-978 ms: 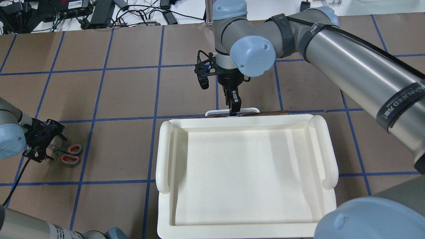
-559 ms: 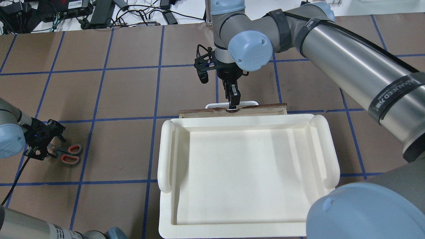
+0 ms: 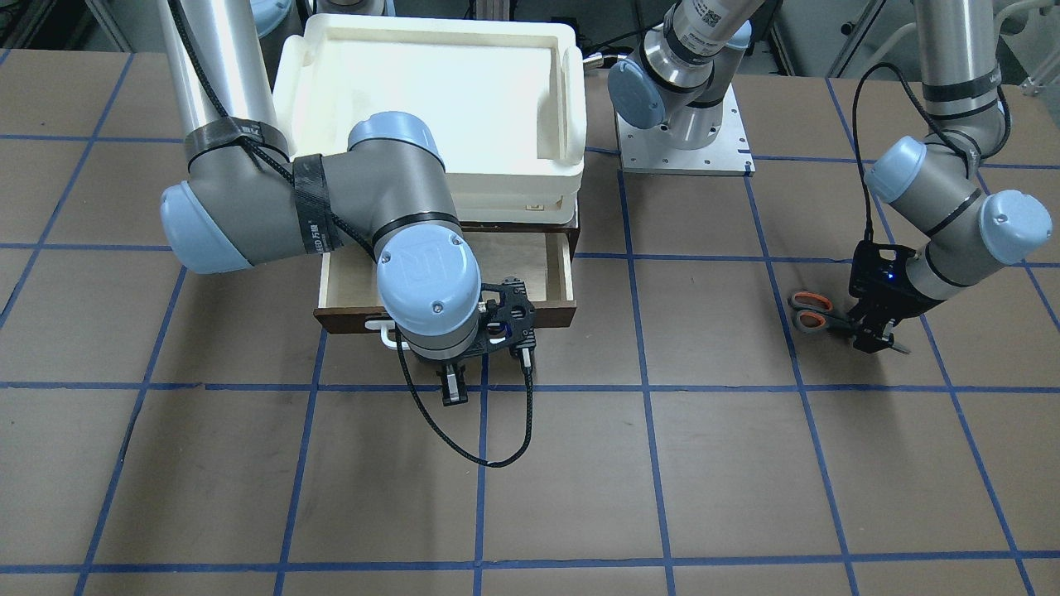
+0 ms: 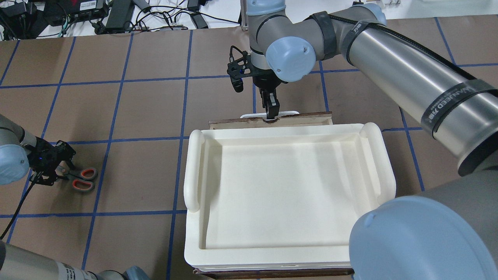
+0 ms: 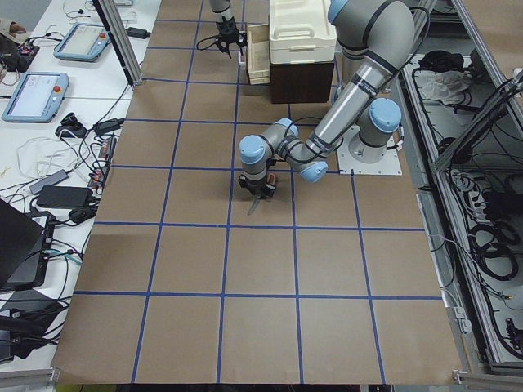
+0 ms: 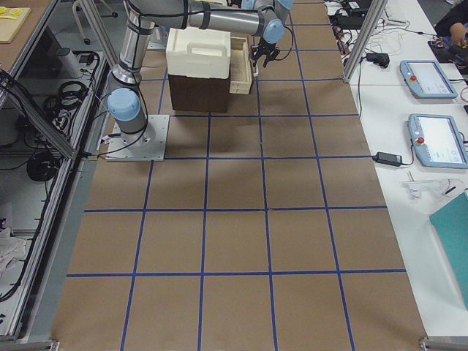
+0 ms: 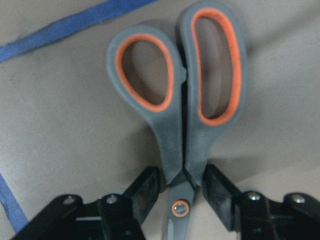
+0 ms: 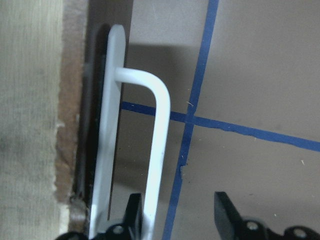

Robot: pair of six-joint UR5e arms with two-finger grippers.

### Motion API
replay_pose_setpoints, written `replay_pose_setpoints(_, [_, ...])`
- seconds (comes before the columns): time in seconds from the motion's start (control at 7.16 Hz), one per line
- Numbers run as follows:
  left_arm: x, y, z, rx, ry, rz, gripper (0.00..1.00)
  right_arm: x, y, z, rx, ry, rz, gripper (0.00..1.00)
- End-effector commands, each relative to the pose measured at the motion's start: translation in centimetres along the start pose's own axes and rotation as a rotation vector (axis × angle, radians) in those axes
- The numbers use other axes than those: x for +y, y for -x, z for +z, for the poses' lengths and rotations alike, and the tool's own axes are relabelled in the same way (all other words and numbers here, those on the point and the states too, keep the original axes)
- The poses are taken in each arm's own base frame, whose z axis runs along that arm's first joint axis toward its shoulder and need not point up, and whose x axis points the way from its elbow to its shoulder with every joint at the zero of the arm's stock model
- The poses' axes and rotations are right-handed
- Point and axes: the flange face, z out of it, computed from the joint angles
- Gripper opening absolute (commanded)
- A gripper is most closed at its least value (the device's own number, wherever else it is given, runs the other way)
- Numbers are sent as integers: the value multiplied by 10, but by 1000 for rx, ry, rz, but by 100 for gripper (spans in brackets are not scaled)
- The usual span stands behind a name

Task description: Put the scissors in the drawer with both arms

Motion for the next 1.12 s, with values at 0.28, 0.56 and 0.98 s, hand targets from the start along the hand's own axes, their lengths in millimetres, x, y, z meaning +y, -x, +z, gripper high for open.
replay_pose_setpoints(0.28, [3,2,-12,-9,25,5,31,10,-20,-1,39,-3,12,58])
replay_pose_setpoints(0.56, [4,3,-10,-8,22,6,29,13,-29,4,65,-6,17,59])
replay_pose_setpoints(0.98, [14,8,-28,-28,54,-2,11,18,-41,-2,114,-19,13,62])
